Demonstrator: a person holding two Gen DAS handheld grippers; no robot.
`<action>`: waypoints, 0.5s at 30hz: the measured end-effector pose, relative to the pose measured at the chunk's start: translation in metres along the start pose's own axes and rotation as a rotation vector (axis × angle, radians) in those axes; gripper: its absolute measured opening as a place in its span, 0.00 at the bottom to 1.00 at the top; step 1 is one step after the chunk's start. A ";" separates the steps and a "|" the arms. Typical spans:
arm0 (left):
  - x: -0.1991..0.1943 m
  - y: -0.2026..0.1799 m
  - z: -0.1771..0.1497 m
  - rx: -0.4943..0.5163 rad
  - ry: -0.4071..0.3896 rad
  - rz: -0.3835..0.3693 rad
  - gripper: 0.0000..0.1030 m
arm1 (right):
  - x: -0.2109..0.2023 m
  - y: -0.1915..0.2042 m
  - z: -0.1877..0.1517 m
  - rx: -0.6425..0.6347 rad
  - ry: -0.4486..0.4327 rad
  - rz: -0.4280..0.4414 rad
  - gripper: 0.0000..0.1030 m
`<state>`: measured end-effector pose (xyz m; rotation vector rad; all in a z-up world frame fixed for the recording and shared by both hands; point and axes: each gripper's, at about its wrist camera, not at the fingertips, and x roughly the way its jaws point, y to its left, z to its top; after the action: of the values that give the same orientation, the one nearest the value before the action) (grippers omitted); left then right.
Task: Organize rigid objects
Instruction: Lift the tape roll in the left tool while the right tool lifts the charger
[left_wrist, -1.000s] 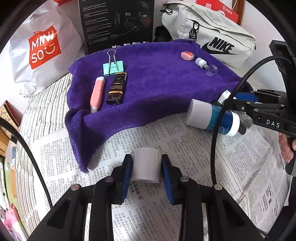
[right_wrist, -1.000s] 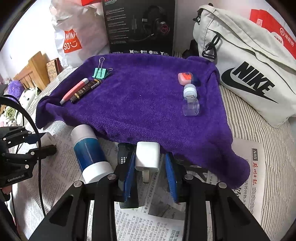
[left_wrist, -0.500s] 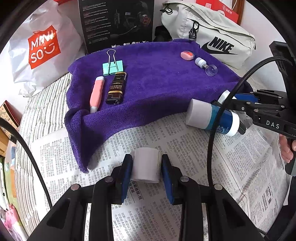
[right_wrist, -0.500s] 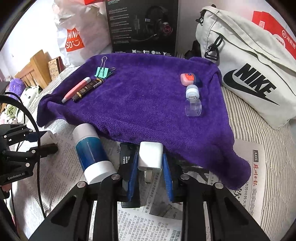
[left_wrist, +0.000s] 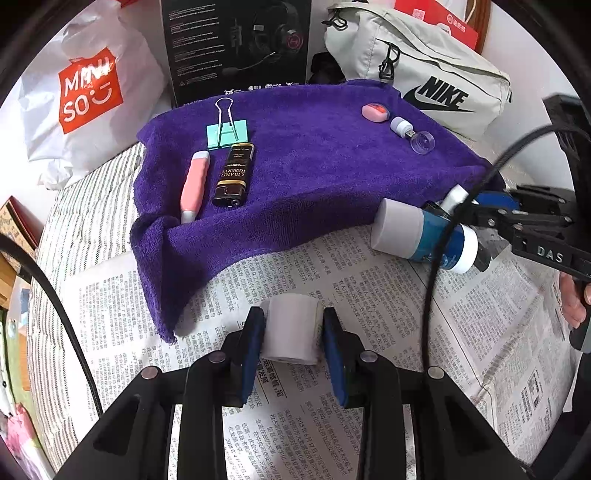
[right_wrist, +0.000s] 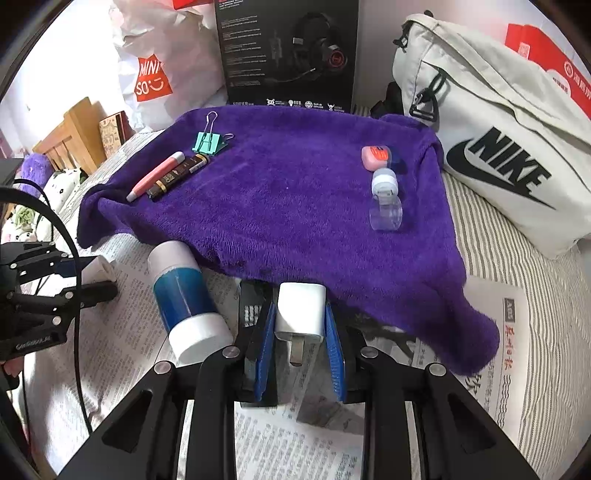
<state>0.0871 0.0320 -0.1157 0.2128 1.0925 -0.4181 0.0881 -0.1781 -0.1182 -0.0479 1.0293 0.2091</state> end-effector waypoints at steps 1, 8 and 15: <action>0.000 0.001 0.000 -0.001 -0.002 -0.002 0.30 | -0.002 -0.003 -0.003 0.011 0.003 0.006 0.26; 0.000 -0.001 -0.001 0.005 -0.004 0.011 0.30 | -0.010 -0.017 -0.016 0.027 0.008 -0.009 0.26; 0.000 0.000 0.000 -0.013 0.007 0.006 0.28 | -0.008 -0.018 -0.015 0.015 0.002 -0.001 0.26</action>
<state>0.0873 0.0323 -0.1159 0.2062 1.1008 -0.4054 0.0756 -0.1990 -0.1203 -0.0353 1.0326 0.2007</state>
